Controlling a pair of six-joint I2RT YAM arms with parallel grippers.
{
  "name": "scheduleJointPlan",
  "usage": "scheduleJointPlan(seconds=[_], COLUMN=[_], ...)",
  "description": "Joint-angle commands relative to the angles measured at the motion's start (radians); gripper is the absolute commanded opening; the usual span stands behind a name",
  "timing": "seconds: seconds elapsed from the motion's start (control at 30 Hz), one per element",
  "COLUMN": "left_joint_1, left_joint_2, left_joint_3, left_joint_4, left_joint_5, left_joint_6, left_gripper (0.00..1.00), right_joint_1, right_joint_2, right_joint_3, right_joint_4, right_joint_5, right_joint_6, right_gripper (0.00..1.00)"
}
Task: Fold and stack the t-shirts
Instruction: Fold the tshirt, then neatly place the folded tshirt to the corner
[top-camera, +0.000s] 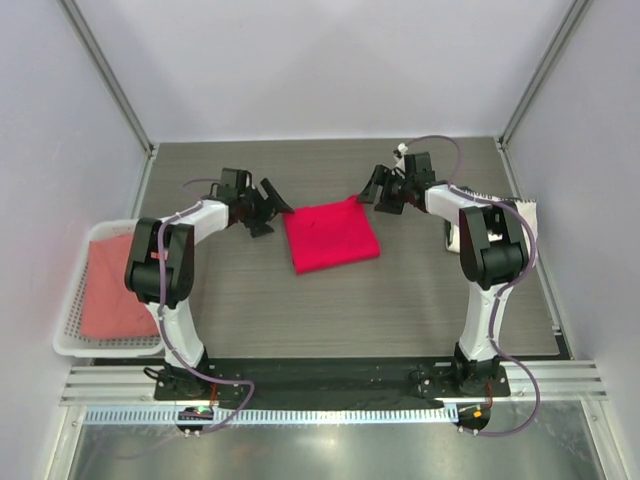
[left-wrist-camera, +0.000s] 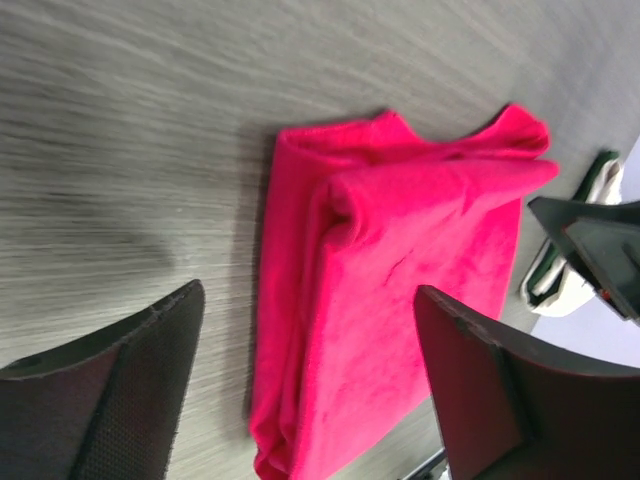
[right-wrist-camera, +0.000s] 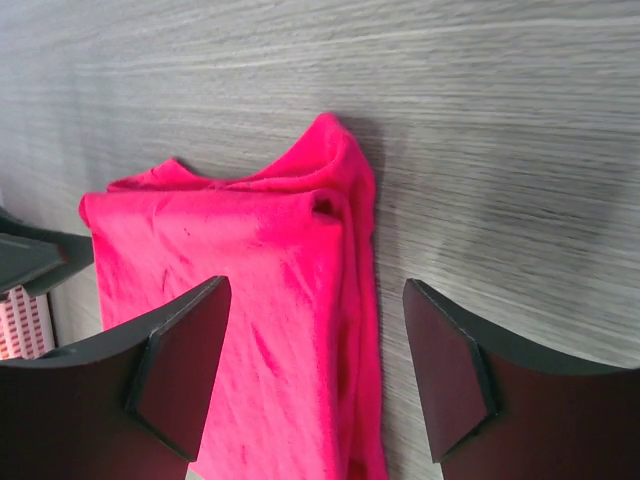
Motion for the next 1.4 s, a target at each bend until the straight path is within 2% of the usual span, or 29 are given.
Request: scheduleJointPlan(seconds=[0.0,0.13,0.2,0.27,0.33,0.37,0.53,0.57,0.63,0.67,0.73,0.77,0.83,0.87,0.93,1.07,1.23,1.37], left_joint_1=[-0.023,-0.036,-0.036,-0.037,-0.037,-0.036,-0.039,-0.039,-0.037,-0.037,-0.04,-0.04,-0.039,-0.042,-0.046,-0.056,-0.108,-0.192], left_joint_2=[-0.019,0.007,0.028,0.077,0.109,0.117,0.169,0.192,0.218,0.244,0.269,0.283,0.31,0.317,0.326,0.309,0.229,0.127], left_joint_3=[-0.021,-0.032,-0.018,0.017,0.033,0.04,0.088,0.1,0.14,0.17,0.203,0.22,0.252,0.258,0.273,0.275,0.228,0.169], left_joint_4=[0.089,0.12,0.124,0.118,0.115,0.117,0.107,0.103,0.098,0.095,0.083,0.071,0.06,0.06,0.058,0.061,0.103,0.192], left_joint_5=[-0.001,0.001,0.006,0.028,0.027,0.027,0.007,0.007,0.01,0.013,0.012,0.009,-0.001,-0.001,-0.011,-0.034,-0.086,-0.117], left_joint_6=[0.011,0.009,0.01,0.001,-0.006,-0.008,-0.005,-0.003,-0.003,-0.002,0.0,0.003,0.004,0.004,0.012,0.024,0.037,0.001], left_gripper=[0.84,0.84,0.8,0.72,0.69,0.62,0.55,0.49,0.44,0.34,0.26,0.17,0.1,0.06,0.01,0.0,0.0,0.0], right_joint_1=[-0.001,0.0,0.0,0.0,0.0,0.0,0.0,0.0,0.002,0.002,0.005,0.006,0.009,0.014,0.015,0.014,0.009,-0.004], right_joint_2=[0.015,0.053,0.093,0.122,0.153,0.161,0.216,0.233,0.254,0.262,0.274,0.283,0.287,0.288,0.274,0.198,0.005,-0.172], right_joint_3=[0.001,-0.013,0.007,0.047,0.075,0.085,0.161,0.17,0.199,0.208,0.234,0.242,0.257,0.26,0.247,0.173,0.051,-0.064], right_joint_4=[0.073,0.135,0.122,0.107,0.099,0.093,0.063,0.064,0.064,0.064,0.066,0.066,0.067,0.072,0.081,0.159,0.167,0.14], right_joint_5=[-0.082,-0.101,-0.084,-0.081,-0.05,-0.042,-0.025,-0.027,-0.027,-0.024,-0.021,-0.027,-0.032,-0.033,-0.033,-0.009,0.074,0.145], right_joint_6=[-0.031,-0.029,-0.028,-0.026,-0.028,-0.031,-0.029,-0.022,-0.014,-0.005,0.001,0.003,0.001,0.001,0.0,0.004,-0.006,-0.006], right_gripper=[0.75,0.75,0.69,0.65,0.59,0.57,0.52,0.5,0.44,0.38,0.31,0.24,0.17,0.02,0.01,0.01,0.01,0.01])
